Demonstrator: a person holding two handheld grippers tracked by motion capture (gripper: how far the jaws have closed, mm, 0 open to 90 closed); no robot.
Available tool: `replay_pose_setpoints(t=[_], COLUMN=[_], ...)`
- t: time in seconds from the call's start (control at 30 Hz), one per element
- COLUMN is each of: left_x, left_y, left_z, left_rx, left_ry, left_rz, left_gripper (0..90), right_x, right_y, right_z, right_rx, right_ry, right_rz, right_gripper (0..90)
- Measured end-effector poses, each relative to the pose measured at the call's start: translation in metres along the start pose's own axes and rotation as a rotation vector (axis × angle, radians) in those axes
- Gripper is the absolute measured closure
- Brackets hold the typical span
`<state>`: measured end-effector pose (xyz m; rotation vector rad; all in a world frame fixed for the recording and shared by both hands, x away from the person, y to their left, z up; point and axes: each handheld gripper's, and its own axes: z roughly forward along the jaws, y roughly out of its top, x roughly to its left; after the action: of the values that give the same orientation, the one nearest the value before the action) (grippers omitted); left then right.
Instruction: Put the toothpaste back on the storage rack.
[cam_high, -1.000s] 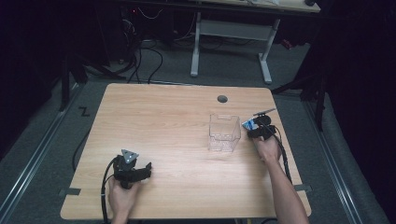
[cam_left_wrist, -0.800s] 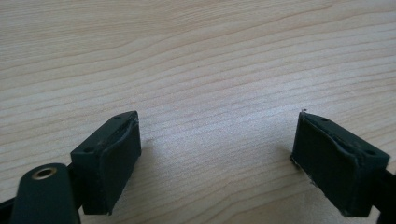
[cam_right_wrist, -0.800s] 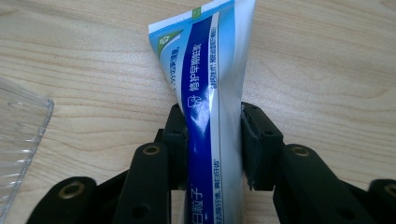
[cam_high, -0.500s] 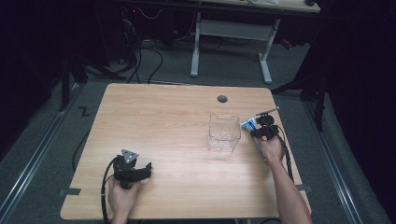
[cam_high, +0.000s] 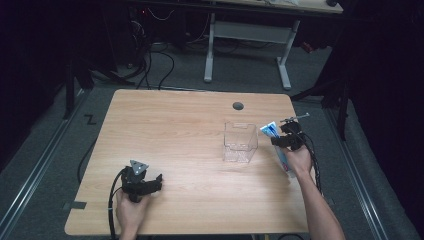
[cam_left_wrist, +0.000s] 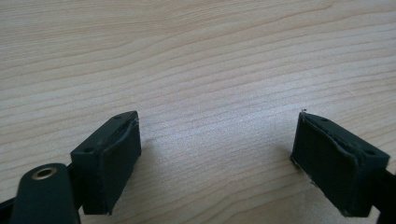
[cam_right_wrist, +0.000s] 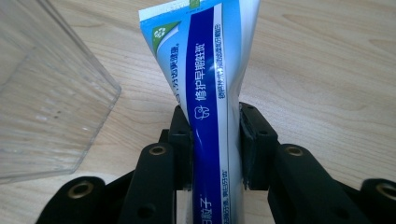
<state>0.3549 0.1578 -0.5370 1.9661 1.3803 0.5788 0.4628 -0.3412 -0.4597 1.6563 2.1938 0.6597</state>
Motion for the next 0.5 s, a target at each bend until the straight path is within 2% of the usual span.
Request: replay_pose_setpoints(t=[0.1,0.33,0.5], left_x=[0.000,0.000,0.000], left_y=[0.000,0.000,0.000], left_z=[0.000,0.000,0.000], left_rx=[-0.001,-0.001,-0.001], left_ry=[0.001,0.001,0.001], left_rz=[0.000,0.000,0.000], left_gripper=[15.7,15.7,15.7], right_x=[0.001,0.004,0.008], right_y=[-0.001,-0.004,-0.007], right_z=[-0.006,-0.025,-0.041], right_rx=[-0.015,-0.074,-0.113], right_ry=[-0.001,0.029,0.072], right_rz=[-0.018,-0.043,-0.072], right_gripper=[69.7,69.8,69.8])
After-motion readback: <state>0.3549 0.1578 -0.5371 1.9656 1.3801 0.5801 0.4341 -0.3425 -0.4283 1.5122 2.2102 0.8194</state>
